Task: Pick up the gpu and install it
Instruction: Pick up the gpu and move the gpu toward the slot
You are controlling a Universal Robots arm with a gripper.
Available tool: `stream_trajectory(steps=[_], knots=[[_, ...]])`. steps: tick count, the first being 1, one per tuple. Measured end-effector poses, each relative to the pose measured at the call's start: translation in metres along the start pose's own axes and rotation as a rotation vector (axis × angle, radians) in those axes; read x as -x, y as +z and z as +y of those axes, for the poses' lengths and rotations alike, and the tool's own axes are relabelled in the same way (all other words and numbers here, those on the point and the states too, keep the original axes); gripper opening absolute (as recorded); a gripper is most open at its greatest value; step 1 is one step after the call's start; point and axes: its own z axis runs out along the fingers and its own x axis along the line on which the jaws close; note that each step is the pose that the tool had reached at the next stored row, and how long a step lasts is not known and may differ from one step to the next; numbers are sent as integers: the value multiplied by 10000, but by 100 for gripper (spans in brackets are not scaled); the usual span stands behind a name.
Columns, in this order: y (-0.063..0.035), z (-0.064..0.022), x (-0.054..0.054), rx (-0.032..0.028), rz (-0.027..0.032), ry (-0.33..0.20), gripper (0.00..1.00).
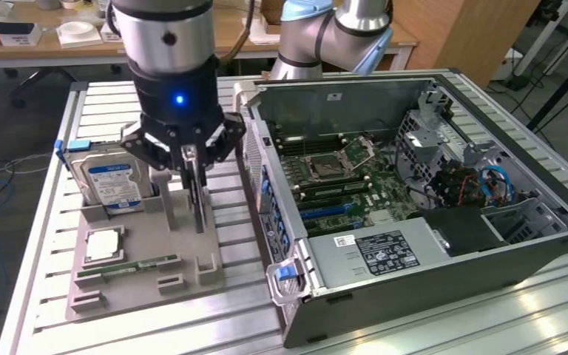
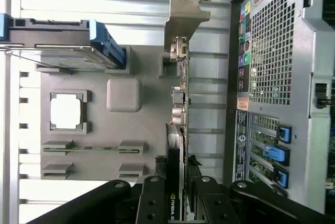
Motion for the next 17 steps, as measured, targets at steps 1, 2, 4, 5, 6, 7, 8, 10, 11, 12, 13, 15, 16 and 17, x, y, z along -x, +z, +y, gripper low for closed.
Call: stream_trajectory(steps=[1,2,4,5,6,7,8,10,11,12,13,15,16,17], knots=[[-45,2,1,0,0,0,26],[-92,4,2,0,0,0,26],[-182,8,4,0,0,0,26],[-232,10,5,0,1,0,26],[-276,12,6,0,0,0,26],[-320,14,8,0,0,0,26],[-367,16,8,-1,1,0,26],[-454,20,11,1,0,0,26],[-501,22,12,0,0,0,26],[-546,24,13,0,1,0,26],[-593,26,14,0,0,0,26],[-684,29,16,-1,1,0,26],[-728,31,17,0,0,0,26],[-773,33,18,0,0,0,26]])
